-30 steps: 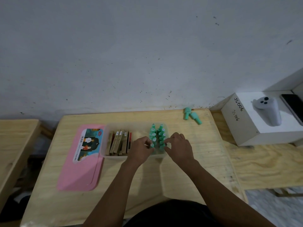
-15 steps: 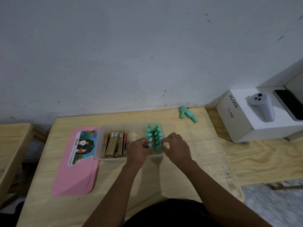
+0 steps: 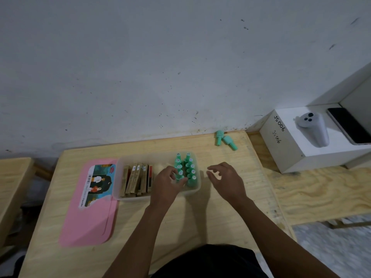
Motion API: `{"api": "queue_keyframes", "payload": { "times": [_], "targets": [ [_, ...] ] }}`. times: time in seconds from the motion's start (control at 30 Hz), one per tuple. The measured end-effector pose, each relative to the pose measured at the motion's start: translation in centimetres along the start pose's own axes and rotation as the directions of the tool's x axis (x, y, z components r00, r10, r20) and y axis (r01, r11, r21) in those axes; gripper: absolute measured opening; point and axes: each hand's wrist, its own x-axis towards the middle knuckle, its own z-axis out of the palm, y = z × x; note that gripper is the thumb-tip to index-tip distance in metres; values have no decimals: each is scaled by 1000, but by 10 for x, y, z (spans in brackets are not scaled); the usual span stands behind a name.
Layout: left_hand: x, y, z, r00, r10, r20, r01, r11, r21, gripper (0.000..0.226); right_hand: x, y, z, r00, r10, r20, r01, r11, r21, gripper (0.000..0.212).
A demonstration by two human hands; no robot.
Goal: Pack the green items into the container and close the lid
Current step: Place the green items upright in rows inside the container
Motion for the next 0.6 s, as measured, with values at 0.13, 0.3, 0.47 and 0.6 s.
{"api": "queue_keyframes", "payload": {
  "times": [0.13, 0.3, 0.47, 0.6],
  "targets": [
    [1, 30, 0, 979, 179, -102, -178, 984, 16, 20, 10, 38, -23, 980, 196, -39, -192, 978, 85, 20],
    [26, 81, 27, 974, 226, -1, -224, 964, -142, 16, 28, 72, -43, 946, 314, -80, -303, 944, 130, 21],
    [81, 116, 80, 939, -10, 343, 67, 986, -153, 23, 56, 95, -44, 930, 366, -22, -359, 922, 143, 20],
    [130, 115, 125, 897, -151, 416, 122, 988, 97, 49, 88, 107, -38, 929, 366, 52, -369, 923, 112, 29]
  ]
}}
